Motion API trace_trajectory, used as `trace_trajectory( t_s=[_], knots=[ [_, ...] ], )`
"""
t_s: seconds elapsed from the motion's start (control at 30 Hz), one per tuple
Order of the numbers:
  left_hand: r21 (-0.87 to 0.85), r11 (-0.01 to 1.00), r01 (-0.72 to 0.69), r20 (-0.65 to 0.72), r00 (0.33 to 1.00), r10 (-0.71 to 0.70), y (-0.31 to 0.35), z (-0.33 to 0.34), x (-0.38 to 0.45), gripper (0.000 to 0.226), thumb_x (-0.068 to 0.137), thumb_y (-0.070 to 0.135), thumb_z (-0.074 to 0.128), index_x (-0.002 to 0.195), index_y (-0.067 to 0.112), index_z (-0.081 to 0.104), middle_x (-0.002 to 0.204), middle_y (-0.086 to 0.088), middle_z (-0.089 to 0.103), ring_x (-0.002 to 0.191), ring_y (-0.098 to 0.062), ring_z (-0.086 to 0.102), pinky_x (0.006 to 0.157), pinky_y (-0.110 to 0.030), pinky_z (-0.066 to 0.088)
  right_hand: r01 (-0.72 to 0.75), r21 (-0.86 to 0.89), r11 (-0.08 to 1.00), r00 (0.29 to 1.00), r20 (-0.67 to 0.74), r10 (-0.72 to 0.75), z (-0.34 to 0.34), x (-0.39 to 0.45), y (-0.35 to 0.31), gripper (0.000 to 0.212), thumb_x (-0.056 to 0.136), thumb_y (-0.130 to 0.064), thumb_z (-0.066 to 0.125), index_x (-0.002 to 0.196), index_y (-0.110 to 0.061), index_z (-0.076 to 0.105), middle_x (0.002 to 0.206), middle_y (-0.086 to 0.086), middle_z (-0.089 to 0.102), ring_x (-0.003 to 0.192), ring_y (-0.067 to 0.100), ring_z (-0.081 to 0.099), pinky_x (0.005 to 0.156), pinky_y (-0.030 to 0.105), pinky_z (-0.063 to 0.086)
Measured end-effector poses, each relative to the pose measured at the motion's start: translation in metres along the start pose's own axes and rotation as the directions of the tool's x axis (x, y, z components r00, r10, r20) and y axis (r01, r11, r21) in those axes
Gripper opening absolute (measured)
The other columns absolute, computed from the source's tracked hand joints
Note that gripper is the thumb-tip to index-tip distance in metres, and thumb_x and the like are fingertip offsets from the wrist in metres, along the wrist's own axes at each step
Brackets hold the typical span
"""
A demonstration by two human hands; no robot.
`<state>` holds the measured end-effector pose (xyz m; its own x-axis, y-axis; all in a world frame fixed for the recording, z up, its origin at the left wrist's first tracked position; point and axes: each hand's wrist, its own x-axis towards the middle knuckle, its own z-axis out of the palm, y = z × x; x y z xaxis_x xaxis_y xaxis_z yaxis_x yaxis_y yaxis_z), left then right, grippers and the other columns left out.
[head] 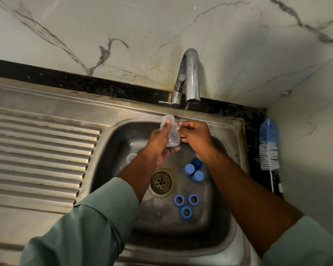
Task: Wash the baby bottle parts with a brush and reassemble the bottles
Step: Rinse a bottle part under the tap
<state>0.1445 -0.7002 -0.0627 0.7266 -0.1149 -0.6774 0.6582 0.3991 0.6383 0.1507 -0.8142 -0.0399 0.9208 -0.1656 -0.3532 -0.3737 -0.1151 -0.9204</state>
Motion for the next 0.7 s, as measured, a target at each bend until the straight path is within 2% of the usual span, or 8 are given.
trace_trajectory(
  t_s=[0.07, 0.17, 0.27, 0.33, 0.43, 0.53, 0.6, 0.7],
  knots=[
    [-0.050, 0.999, -0.011, 0.013, 1.000, 0.012, 0.001, -0.001, -0.002, 0.071, 0.083, 0.053, 0.067, 0.135, 0.009, 0.046, 0.121, -0.019, 0.065, 0.102, -0.030, 0.067, 0.063, -0.035, 0.057, -0.009, -0.015, 1.000, 1.000, -0.023, 0.009, -0.001, 0.001, -0.001, 0.013, 0.089, -0.005, 0.062, 0.084, -0.016, 0.069, 0.086, 0.009, 0.071, 0.081, 0.025, 0.069, 0.076, 0.035, 0.059],
    [-0.021, 0.999, 0.043, 0.106, 0.994, -0.040, 0.005, -0.006, -0.003, 0.071, 0.088, 0.062, 0.052, 0.129, 0.005, 0.057, 0.108, -0.016, 0.069, 0.084, -0.022, 0.066, 0.061, -0.032, 0.055, -0.014, -0.013, 1.000, 1.000, -0.013, 0.014, -0.005, 0.004, -0.009, 0.009, 0.091, -0.014, 0.061, 0.091, -0.019, 0.068, 0.088, 0.003, 0.070, 0.075, 0.016, 0.065, 0.074, 0.035, 0.056],
    [0.000, 0.997, 0.075, 0.134, 0.988, -0.074, 0.008, -0.010, -0.003, 0.070, 0.094, 0.063, 0.042, 0.129, 0.004, 0.058, 0.091, -0.011, 0.067, 0.072, -0.018, 0.062, 0.061, -0.030, 0.052, -0.047, -0.101, 0.994, 0.995, 0.087, 0.056, -0.008, 0.009, -0.021, 0.008, 0.091, -0.021, 0.062, 0.096, -0.024, 0.067, 0.093, 0.001, 0.070, 0.082, 0.017, 0.064, 0.071, 0.032, 0.053],
    [0.023, 0.997, 0.080, 0.151, 0.985, -0.082, 0.012, -0.014, -0.005, 0.068, 0.093, 0.063, 0.044, 0.128, 0.007, 0.060, 0.094, -0.010, 0.067, 0.080, -0.020, 0.063, 0.068, -0.034, 0.055, -0.058, -0.156, 0.986, 0.991, 0.112, 0.076, -0.009, 0.013, -0.027, 0.013, 0.090, -0.020, 0.064, 0.102, -0.023, 0.066, 0.096, 0.000, 0.068, 0.085, 0.016, 0.061, 0.067, 0.027, 0.048],
    [0.189, 0.982, 0.010, 0.159, 0.986, -0.041, 0.016, -0.022, -0.009, 0.044, 0.086, 0.051, 0.065, 0.117, 0.020, 0.063, 0.110, -0.007, 0.069, 0.102, -0.024, 0.063, 0.084, -0.043, 0.057, -0.039, -0.172, 0.984, 0.989, 0.135, 0.063, -0.010, 0.014, -0.034, 0.017, 0.086, -0.014, 0.068, 0.102, -0.020, 0.066, 0.095, 0.000, 0.067, 0.083, 0.013, 0.059, 0.065, 0.025, 0.044],
    [0.378, 0.913, -0.151, 0.143, 0.984, 0.103, 0.018, -0.025, -0.008, 0.030, 0.081, 0.031, 0.079, 0.105, 0.028, 0.062, 0.100, 0.004, 0.072, 0.091, -0.012, 0.067, 0.068, -0.029, 0.054, -0.012, -0.188, 0.982, 0.990, 0.135, 0.038, -0.010, 0.020, -0.036, 0.008, 0.085, -0.013, 0.068, 0.087, -0.020, 0.068, 0.084, -0.001, 0.068, 0.076, 0.012, 0.061, 0.065, 0.025, 0.046],
    [0.323, 0.930, -0.178, 0.150, 0.979, 0.135, 0.021, -0.022, -0.008, 0.030, 0.083, 0.022, 0.077, 0.105, 0.026, 0.058, 0.100, 0.004, 0.070, 0.084, -0.009, 0.069, 0.058, -0.023, 0.051, 0.028, -0.193, 0.981, 0.998, 0.052, -0.019, -0.009, 0.029, -0.037, 0.008, 0.084, -0.014, 0.068, 0.092, -0.012, 0.070, 0.085, 0.005, 0.069, 0.074, 0.014, 0.062, 0.067, 0.028, 0.049],
    [0.196, 0.977, -0.081, 0.199, 0.979, 0.042, 0.023, -0.019, -0.003, 0.033, 0.093, 0.023, 0.064, 0.123, 0.015, 0.054, 0.120, -0.012, 0.066, 0.099, -0.025, 0.068, 0.065, -0.030, 0.055, 0.162, -0.297, 0.941, 0.981, -0.052, -0.186, -0.008, 0.059, -0.038, 0.025, 0.082, -0.016, 0.070, 0.106, -0.008, 0.067, 0.099, 0.011, 0.069, 0.088, 0.019, 0.064, 0.080, 0.031, 0.052]
  ],
)
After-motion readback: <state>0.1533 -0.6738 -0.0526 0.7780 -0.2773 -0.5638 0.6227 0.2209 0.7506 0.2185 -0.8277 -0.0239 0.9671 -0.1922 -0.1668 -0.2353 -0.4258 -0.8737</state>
